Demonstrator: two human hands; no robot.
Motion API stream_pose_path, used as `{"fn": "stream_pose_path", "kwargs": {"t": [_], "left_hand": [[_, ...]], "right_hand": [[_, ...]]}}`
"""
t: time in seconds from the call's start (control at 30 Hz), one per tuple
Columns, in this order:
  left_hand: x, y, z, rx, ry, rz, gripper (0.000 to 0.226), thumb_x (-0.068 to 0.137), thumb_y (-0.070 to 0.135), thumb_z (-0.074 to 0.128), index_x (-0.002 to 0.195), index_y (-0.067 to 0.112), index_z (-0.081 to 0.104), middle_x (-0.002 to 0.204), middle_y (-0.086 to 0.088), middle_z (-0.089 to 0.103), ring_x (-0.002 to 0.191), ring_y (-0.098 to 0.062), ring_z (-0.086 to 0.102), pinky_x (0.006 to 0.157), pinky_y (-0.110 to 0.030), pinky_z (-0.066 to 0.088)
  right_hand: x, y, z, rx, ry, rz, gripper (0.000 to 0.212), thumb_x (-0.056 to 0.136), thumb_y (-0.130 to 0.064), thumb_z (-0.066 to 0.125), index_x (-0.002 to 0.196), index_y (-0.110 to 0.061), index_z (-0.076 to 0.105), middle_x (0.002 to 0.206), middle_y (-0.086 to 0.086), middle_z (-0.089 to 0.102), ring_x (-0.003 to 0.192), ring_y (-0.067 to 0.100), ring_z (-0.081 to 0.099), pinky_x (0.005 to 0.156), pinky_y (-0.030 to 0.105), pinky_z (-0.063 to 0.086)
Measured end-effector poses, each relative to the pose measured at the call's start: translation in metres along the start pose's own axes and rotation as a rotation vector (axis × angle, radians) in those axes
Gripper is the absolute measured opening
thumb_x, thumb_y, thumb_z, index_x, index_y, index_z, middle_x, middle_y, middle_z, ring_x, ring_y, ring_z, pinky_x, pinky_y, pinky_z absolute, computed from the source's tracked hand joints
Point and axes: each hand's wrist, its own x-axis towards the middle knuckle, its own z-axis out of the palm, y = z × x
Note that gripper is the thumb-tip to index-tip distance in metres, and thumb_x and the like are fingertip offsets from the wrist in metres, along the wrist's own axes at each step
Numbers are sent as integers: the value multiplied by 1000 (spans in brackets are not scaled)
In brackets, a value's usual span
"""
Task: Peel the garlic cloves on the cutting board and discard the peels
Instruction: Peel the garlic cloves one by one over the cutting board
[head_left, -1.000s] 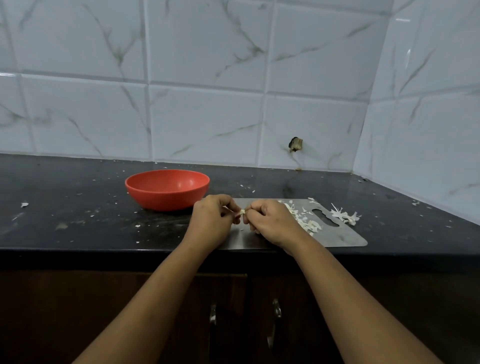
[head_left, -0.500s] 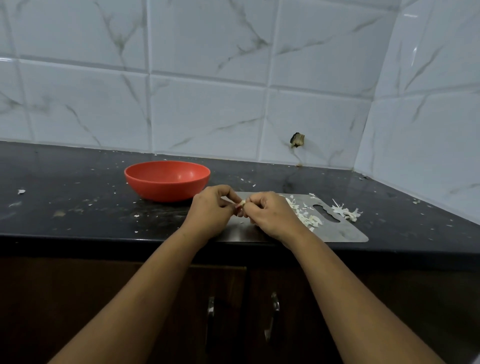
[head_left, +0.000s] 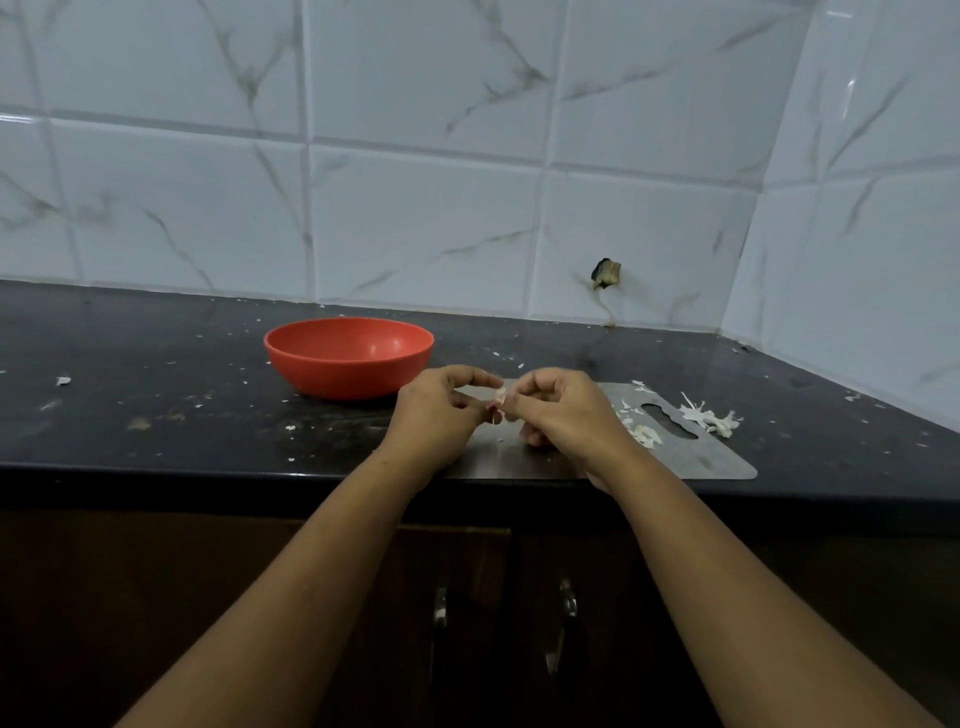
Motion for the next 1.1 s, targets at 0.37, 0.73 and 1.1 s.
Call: {"fn": "stream_pose_path", "kwargs": {"t": [0.37, 0.73, 1.1], "left_hand": [[2, -1, 0, -2, -32, -58, 8, 85, 12, 69, 85, 15, 76, 76, 2, 74, 86, -10, 68, 80, -25, 49], [9, -4, -2, -88, -70, -103, 14, 89, 18, 66, 77, 17, 73, 77, 1, 74, 62, -9, 50, 64, -25, 40], [12, -7, -4, -155, -85, -145, 7, 84, 14, 71, 78, 11, 72, 74, -1, 75, 88, -29, 67, 70, -32, 47]], "right_hand": [[2, 3, 1, -152, 56, -130, 10, 89, -11, 68, 81, -11, 61, 76, 7, 61, 52, 13, 61, 55, 33, 57], [8, 1, 0, -207, -44, -145, 8, 94, -16, 60, 88, -12, 56, 85, 8, 63, 46, 12, 56, 47, 20, 46], [7, 2, 2, -280, -43, -171, 9, 95, -18, 59, 89, -12, 57, 77, 2, 64, 47, 12, 53, 50, 25, 45]]}}
